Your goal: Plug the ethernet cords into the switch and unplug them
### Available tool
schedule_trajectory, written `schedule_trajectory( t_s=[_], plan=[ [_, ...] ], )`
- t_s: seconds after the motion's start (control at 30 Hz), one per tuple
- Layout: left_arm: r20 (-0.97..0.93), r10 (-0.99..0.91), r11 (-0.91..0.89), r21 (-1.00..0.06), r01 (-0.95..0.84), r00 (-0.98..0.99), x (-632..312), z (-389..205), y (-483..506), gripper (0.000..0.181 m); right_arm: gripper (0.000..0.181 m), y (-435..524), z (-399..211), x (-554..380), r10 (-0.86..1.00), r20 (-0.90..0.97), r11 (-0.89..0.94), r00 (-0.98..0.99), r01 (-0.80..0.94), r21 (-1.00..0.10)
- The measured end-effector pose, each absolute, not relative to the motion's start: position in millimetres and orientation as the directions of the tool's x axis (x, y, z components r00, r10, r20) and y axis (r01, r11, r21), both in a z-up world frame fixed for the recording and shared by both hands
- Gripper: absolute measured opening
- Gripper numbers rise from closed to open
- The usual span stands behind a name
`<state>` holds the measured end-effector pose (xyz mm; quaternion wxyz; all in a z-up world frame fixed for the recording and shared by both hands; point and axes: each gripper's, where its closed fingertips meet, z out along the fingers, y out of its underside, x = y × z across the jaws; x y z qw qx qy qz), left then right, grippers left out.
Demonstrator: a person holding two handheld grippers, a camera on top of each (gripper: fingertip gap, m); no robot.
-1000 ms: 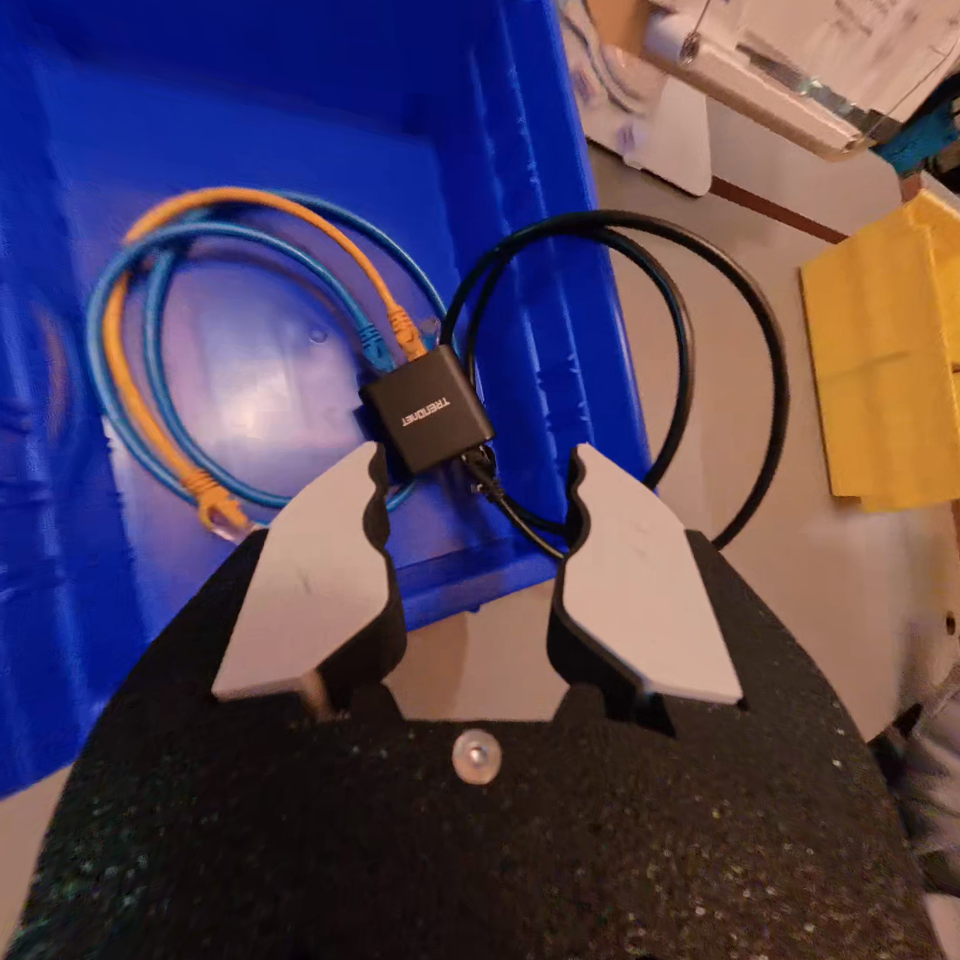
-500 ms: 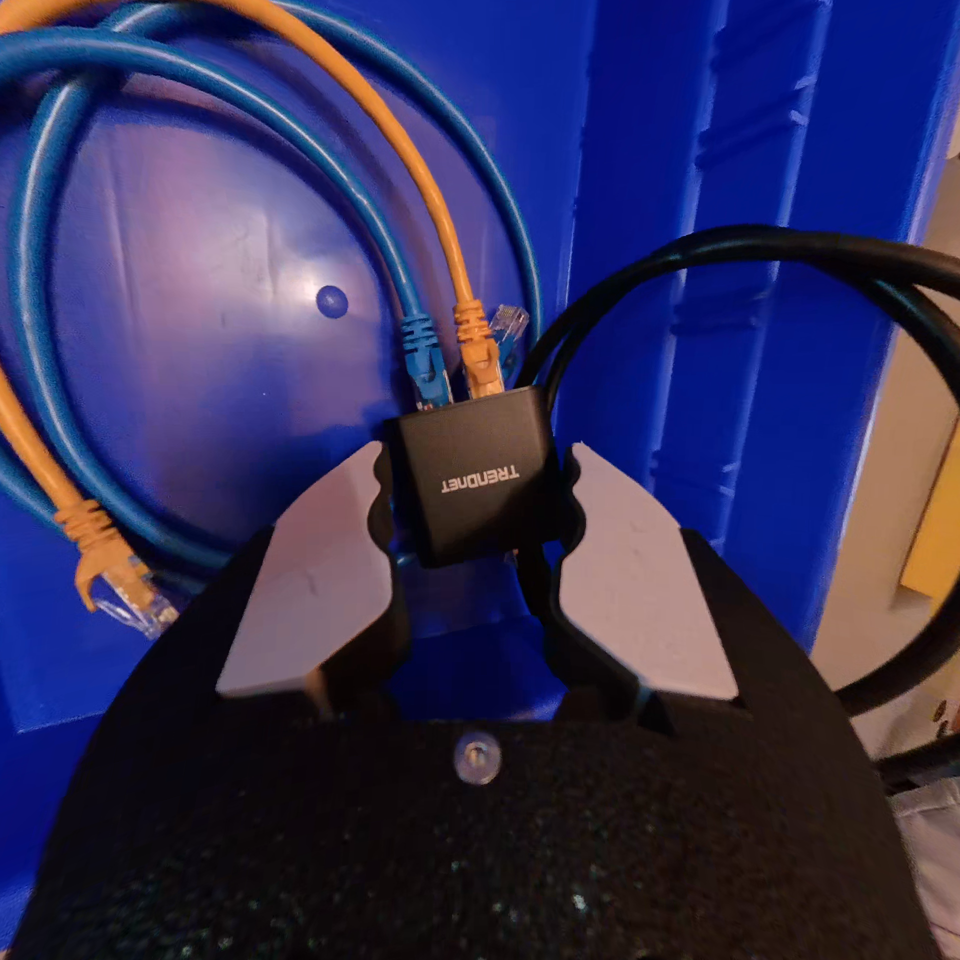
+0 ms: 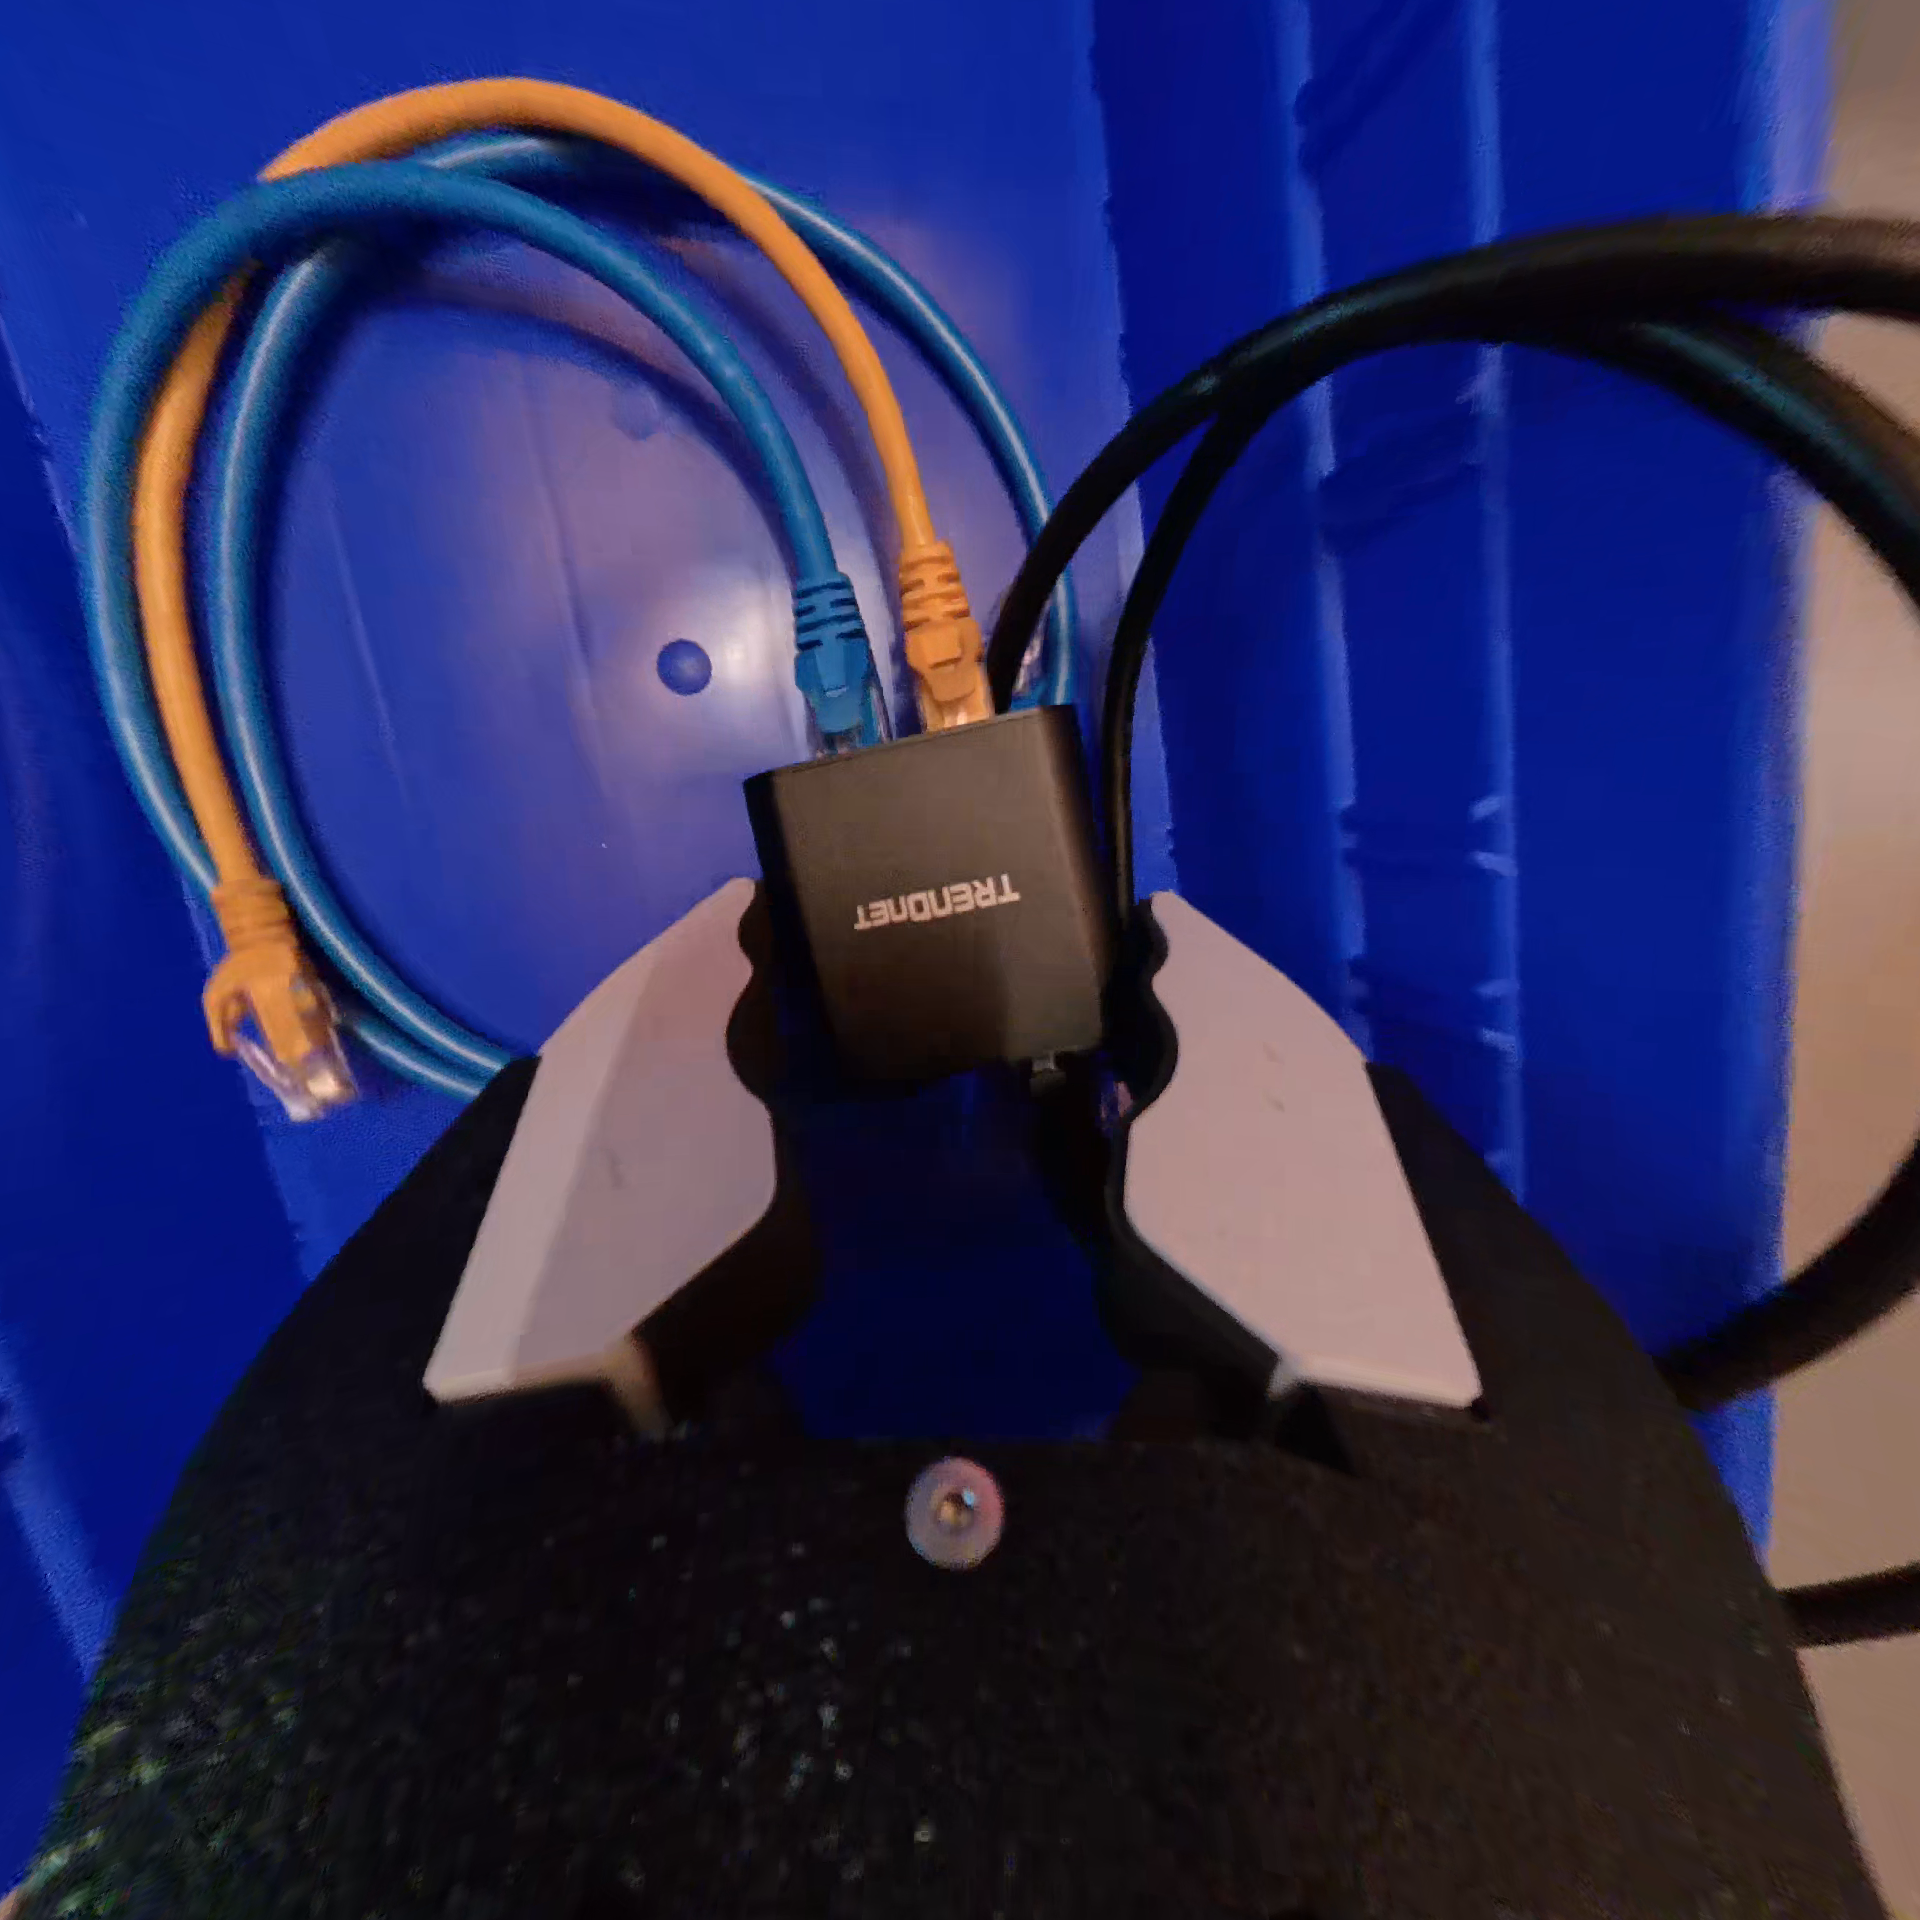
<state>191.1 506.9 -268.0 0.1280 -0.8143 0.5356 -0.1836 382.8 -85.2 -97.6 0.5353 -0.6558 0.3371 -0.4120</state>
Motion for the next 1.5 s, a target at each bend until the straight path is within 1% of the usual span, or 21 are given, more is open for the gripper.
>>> schedule_trajectory(
  t_s=[0.1,0.23,0.4,0.57,0.67,0.77,0.87,0.97,1.03,1.13,1.23,1.3,1.37,1.47,1.5],
  plan=[
    [0.160,-0.939,-0.340,-0.544,-0.767,0.303,196.5,-235.5,509.0,0.064,0.089,-80.6,-89.5,376.2,-0.875,0.183,-0.194,0.447,0.022,-0.981],
    [0.087,-0.967,-0.226,-0.730,-0.645,0.240,191.6,-163.4,509.9,0.063,0.088,-75.9,-76.7,368.0,-0.868,0.193,-0.186,0.457,0.060,-0.981],
    [-0.067,-0.990,-0.001,-0.875,-0.485,0.123,169.4,-58.2,481.9,0.063,0.085,-55.9,-54.8,350.0,-0.841,0.194,-0.144,0.505,0.136,-0.980],
    [-0.206,-0.978,0.197,-0.949,-0.247,0.010,141.2,53.1,417.2,0.063,0.086,-18.9,-27.4,314.7,-0.764,0.235,-0.096,0.601,0.255,-0.962],
    [-0.323,-0.944,0.328,-0.938,-0.114,-0.059,122.1,108.3,367.3,0.062,0.085,2.6,-15.8,289.2,-0.696,0.213,-0.024,0.686,0.275,-0.961],
    [-0.411,-0.895,0.425,-0.904,-0.051,-0.175,106.8,135.3,312.4,0.062,0.082,20.5,-9.2,261.7,-0.610,0.168,0.047,0.774,0.248,-0.968],
    [-0.469,-0.822,0.506,-0.862,-0.037,-0.321,103.4,123.8,269.9,0.062,0.077,35.5,-1.1,231.9,-0.529,0.143,0.097,0.837,0.226,-0.969],
    [-0.503,-0.704,0.586,-0.811,-0.008,-0.501,107.4,73.5,237.6,0.062,0.073,56.7,3.4,193.8,-0.397,0.100,0.152,0.912,0.172,-0.973],
    [-0.472,-0.662,0.592,-0.806,-0.020,-0.582,115.8,28.6,226.6,0.063,0.071,74.5,-6.1,176.0,-0.337,0.024,0.164,0.941,0.084,-0.983],
    [-0.462,-0.608,0.618,-0.786,-0.020,-0.646,128.7,-41.6,217.5,0.063,0.071,115.5,-40.4,145.6,-0.164,-0.132,0.122,0.978,-0.112,-0.986],
    [-0.433,-0.601,0.617,-0.786,-0.045,-0.672,135.2,-98.9,209.4,0.063,0.075,148.2,-78.5,135.8,-0.111,-0.284,0.064,0.952,-0.279,-0.958],
    [-0.413,-0.611,0.589,-0.807,-0.039,-0.675,134.2,-120.2,202.8,0.063,0.074,165.8,-106.9,132.9,-0.097,-0.387,-0.001,0.917,-0.389,-0.921],
    [-0.420,-0.616,0.563,-0.826,0.000,-0.666,131.2,-129.2,197.9,0.063,0.073,178.3,-127.1,124.6,-0.036,-0.481,-0.052,0.876,-0.482,-0.874],
    [-0.464,-0.586,0.566,-0.821,0.075,-0.664,123.6,-135.5,190.3,0.063,0.071,189.2,-134.6,116.9,0.098,-0.668,-0.037,0.737,-0.668,-0.743],
    [-0.475,-0.568,0.570,-0.816,0.096,-0.673,120.7,-138.1,186.7,0.063,0.067,191.9,-136.0,115.0,0.142,-0.716,-0.036,0.684,-0.719,-0.694]
  ],
)
